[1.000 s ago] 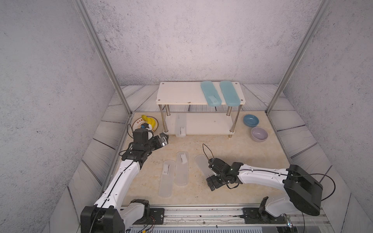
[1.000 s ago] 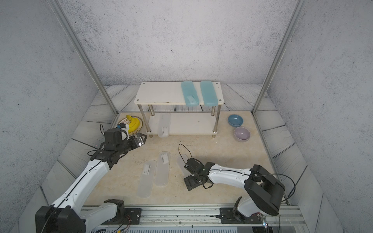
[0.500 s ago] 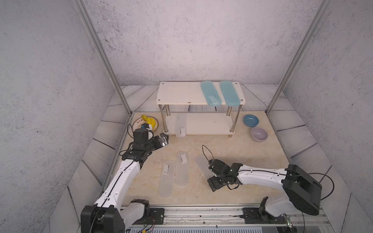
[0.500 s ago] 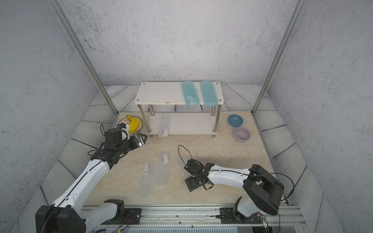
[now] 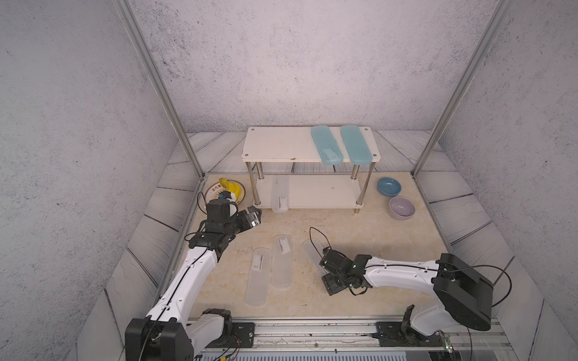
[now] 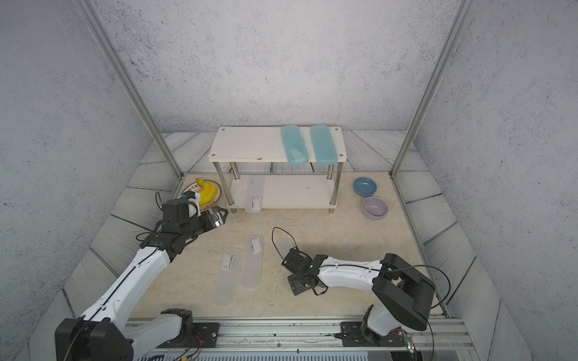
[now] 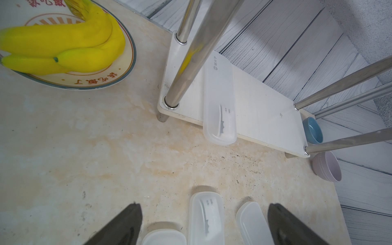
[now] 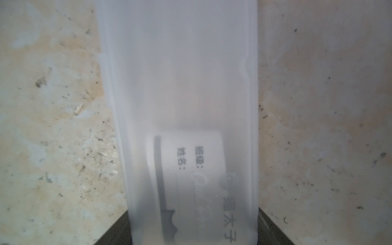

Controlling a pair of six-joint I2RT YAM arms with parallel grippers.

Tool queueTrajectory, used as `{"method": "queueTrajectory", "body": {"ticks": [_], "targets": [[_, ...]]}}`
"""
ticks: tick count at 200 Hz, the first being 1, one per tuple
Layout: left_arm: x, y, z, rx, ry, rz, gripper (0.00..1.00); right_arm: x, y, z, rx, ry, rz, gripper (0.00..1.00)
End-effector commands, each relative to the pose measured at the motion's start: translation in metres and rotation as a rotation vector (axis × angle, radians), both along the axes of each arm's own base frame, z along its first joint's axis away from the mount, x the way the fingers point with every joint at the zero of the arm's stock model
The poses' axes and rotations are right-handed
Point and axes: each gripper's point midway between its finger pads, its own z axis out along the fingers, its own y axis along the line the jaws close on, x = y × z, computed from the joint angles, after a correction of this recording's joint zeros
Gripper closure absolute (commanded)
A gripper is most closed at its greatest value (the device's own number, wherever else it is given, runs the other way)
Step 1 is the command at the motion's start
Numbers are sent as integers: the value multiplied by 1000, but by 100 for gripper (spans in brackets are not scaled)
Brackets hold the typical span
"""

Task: Place the pencil cases on the shelf according to color
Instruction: Pick up the pencil case from the center of the board, then place the pencil case on the shelf.

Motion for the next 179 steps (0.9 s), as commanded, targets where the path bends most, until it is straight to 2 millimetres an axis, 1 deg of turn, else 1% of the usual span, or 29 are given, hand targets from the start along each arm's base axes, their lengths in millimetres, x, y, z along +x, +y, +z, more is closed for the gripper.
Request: {"method": "queueTrajectory", "body": {"ticks": [1,22,42,79,100,135,154,168,179], "targets": [[-2,0,-3,13,7,-12,1,-7,-22,-1,-52,0,-39,40],[-2,0,-2,15,5,-13,1,1,-22,19,-16,-61,-64,43],[-1,0,0,15,3,-15,1,10,-21,46,36,-130,-101,45],[4,-2,17,1,-29,-18,1,33,-13,93,156,-278,-168,45],[11,-6,23,-25,-56,-26,1,47,-6,111,198,-319,-188,45],[20,-12,27,-40,-53,-46,1,76,11,123,235,-339,-234,46],[22,-13,30,-40,-60,-51,1,97,26,125,292,-342,-256,46],[22,-12,32,-36,-64,-49,1,114,36,120,329,-333,-280,46],[21,-12,32,-30,-69,-50,1,129,40,115,344,-329,-309,47]]}}
